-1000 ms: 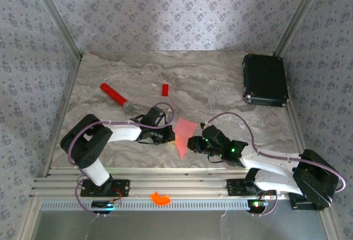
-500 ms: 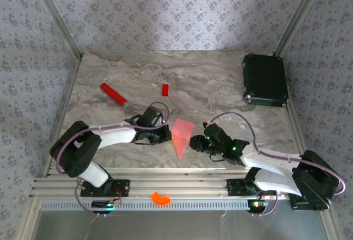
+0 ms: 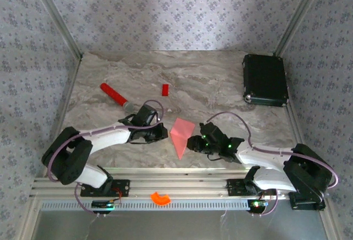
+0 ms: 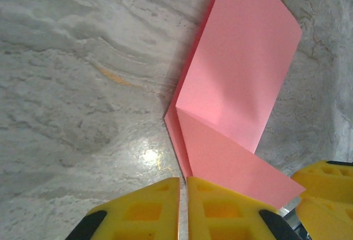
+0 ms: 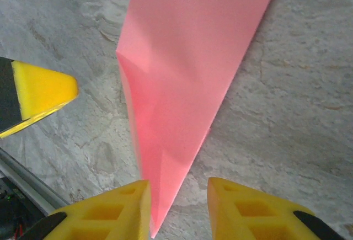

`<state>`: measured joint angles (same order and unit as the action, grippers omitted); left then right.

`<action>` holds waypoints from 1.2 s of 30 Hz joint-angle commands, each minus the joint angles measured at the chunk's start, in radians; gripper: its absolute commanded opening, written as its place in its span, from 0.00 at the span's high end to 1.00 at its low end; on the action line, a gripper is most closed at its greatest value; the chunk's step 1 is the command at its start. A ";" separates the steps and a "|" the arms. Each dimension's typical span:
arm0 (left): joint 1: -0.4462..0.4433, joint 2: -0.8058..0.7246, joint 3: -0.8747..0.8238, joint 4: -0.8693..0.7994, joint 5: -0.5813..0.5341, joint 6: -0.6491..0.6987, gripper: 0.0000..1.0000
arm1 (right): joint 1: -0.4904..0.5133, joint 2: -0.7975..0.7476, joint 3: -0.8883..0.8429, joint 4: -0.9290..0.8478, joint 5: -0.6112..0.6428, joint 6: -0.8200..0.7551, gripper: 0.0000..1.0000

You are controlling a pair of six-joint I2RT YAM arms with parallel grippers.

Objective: Fold a paper plane with a square sheet of paper (pick it up from the middle)

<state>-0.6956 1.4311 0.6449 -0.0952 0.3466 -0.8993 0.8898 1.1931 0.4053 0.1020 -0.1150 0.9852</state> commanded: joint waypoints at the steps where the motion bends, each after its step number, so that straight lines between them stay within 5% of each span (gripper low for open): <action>1: 0.017 -0.048 -0.017 -0.021 -0.009 0.017 0.86 | -0.002 0.015 0.033 0.004 -0.014 -0.017 0.66; 22: 0.083 -0.161 -0.126 0.045 0.025 -0.015 0.71 | -0.001 0.102 0.098 0.001 -0.036 -0.045 0.65; 36: 0.087 -0.103 -0.140 0.188 0.142 -0.038 0.49 | -0.020 0.151 0.121 0.003 -0.052 -0.053 0.64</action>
<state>-0.6132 1.3224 0.5106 0.0334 0.4458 -0.9257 0.8764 1.3327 0.4980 0.1081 -0.1482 0.9504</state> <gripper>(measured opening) 0.496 0.361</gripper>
